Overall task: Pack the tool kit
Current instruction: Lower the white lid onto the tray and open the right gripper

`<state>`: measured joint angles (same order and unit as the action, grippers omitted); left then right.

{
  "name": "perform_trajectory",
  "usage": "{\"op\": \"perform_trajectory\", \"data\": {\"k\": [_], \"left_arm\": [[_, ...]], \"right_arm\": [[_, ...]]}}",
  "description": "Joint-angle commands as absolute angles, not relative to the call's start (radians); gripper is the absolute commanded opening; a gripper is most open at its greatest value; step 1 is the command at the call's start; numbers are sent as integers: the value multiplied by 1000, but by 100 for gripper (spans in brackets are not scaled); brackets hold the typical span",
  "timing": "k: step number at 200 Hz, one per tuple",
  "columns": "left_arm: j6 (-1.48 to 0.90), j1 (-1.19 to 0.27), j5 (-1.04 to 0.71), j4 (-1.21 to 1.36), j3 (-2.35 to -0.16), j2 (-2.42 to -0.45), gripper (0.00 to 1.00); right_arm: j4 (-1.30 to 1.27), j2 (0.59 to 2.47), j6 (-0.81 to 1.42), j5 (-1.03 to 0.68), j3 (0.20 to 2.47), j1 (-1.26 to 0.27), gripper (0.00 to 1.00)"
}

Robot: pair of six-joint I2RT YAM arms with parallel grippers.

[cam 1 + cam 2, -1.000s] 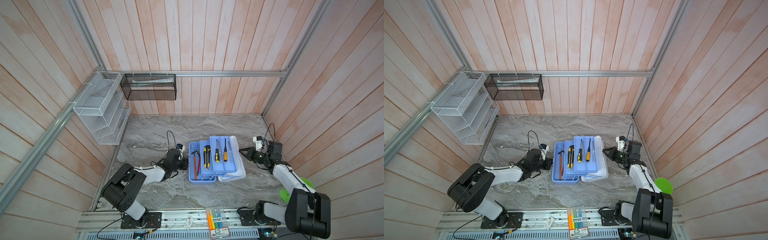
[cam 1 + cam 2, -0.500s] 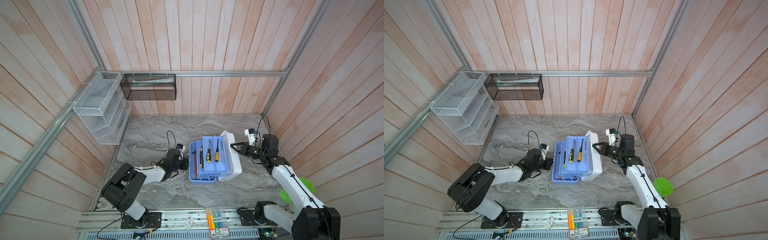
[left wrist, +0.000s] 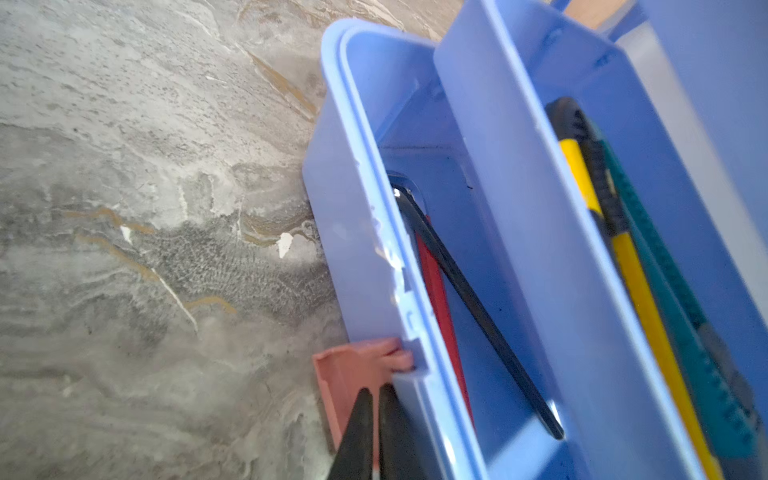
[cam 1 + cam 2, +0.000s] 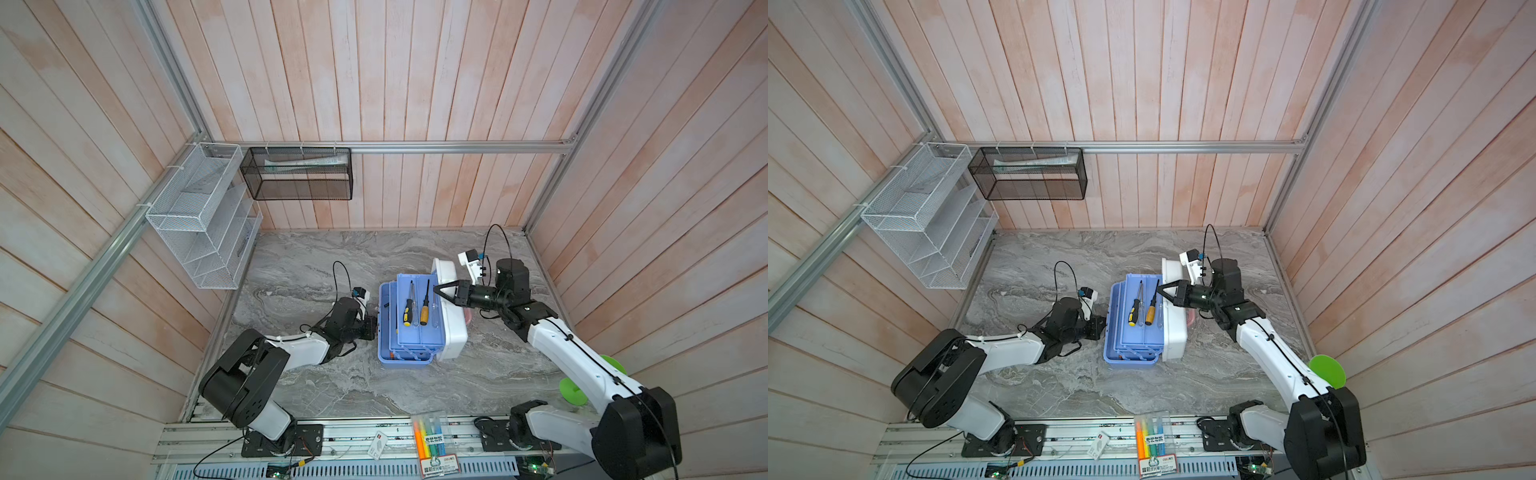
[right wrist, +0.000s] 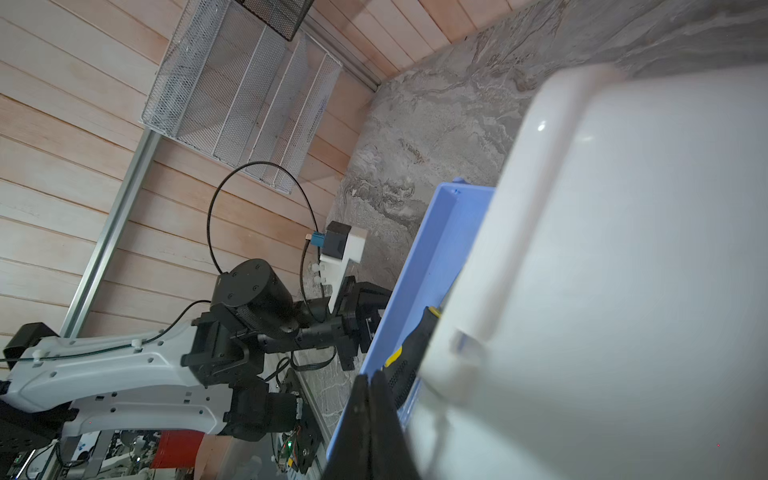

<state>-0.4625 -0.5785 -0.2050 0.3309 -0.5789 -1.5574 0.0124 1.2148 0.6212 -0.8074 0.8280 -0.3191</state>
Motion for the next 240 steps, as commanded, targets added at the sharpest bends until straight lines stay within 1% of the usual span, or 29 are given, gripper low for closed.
{"op": "perform_trajectory", "data": {"k": [1,46,99,136,160,180,191,205,214,221,232,240], "left_arm": [[-441,-585,-258,382,-573,-1531,9],[-443,-584,-258,382,-565,-1528,9],[-442,-580,-239,376,-540,-1494,9],[-451,-579,-219,371,-532,-1488,9],[-464,-564,-183,325,-538,-1452,9],[-468,-553,-155,264,-550,-1395,10],[-476,-548,-134,239,-552,-1358,13],[-489,-547,-125,208,-557,-1315,21],[-498,-547,-145,205,-556,-1290,29],[-515,-547,-169,211,-552,-1272,35],[-538,-548,-228,238,-541,-1250,41],[-555,-551,-262,251,-534,-1237,43]], "right_arm": [[38,1279,633,-771,830,-373,0],[-103,1402,663,-780,873,-470,0],[-120,1576,640,-774,1046,-585,0],[-92,1675,609,-777,1168,-631,0],[-26,1687,551,-767,1264,-644,0],[81,1648,481,-694,1316,-632,0],[142,1618,445,-645,1324,-614,0],[241,1574,403,-547,1320,-589,0],[306,1541,380,-465,1309,-575,7],[349,1516,366,-407,1293,-567,15],[394,1470,345,-351,1259,-553,24],[406,1432,344,-329,1222,-543,30]]}}
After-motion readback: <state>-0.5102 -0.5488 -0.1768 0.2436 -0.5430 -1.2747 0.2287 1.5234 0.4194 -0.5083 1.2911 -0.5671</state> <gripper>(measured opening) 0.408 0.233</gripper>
